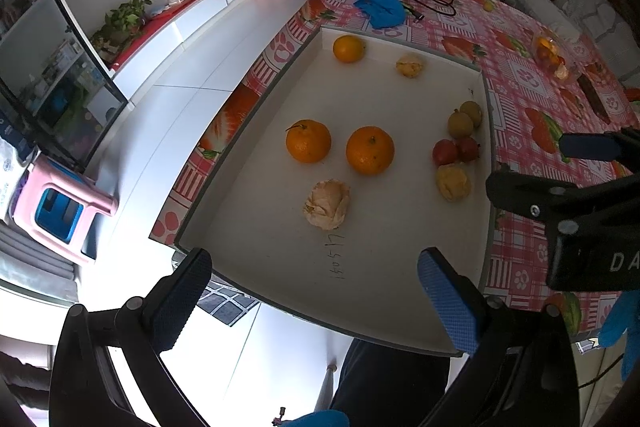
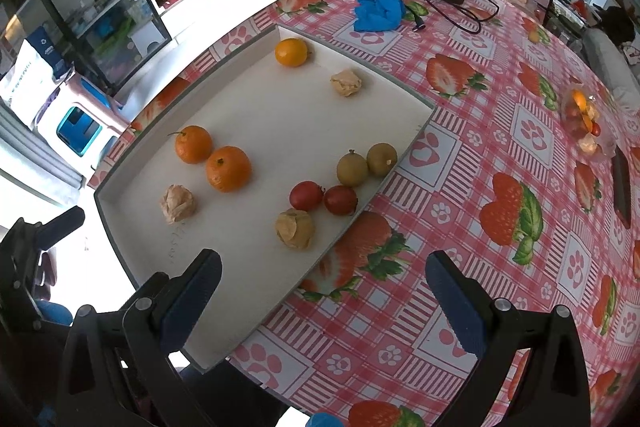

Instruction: Organize fruits

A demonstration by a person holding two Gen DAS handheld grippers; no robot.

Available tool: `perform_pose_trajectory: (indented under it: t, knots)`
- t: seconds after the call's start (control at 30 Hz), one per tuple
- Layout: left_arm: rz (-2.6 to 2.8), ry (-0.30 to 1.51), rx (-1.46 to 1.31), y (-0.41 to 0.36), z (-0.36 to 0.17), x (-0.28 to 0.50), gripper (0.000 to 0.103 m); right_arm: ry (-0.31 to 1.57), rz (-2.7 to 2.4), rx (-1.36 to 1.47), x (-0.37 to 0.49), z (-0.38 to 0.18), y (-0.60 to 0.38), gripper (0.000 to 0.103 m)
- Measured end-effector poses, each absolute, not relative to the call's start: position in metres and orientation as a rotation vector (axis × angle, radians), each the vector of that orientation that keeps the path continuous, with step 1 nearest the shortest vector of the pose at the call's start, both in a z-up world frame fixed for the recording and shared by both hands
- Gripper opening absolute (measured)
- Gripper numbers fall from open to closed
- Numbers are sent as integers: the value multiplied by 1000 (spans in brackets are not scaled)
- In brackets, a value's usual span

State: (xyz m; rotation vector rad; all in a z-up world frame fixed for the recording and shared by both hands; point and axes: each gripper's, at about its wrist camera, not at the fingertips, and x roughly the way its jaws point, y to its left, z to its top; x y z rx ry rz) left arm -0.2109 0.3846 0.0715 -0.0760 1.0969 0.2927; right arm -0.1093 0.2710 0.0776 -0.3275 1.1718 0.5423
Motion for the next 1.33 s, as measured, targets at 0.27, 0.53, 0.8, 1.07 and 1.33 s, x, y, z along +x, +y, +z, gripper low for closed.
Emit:
perform_pose_trajectory:
  t: [0.27,0.53,0.8,1.07,1.33]
  knots:
    - [291,1098,-77,386,72,-210,103,1173,544,-329,-110,77,273,103]
    - [290,1098,-77,386,72,-210,103,1173,545,-330,-111,77,273,103]
    - [292,1103,-80,385,72,-211,103,1178,552,-334,-111,74,276,103]
    - [290,1116,-96,387,68,-210,103,1183,560,-338,-111,71,278,103]
    - [296,1103,-90,388,67,-212,103,1186,577,-323,-110,68,282,103]
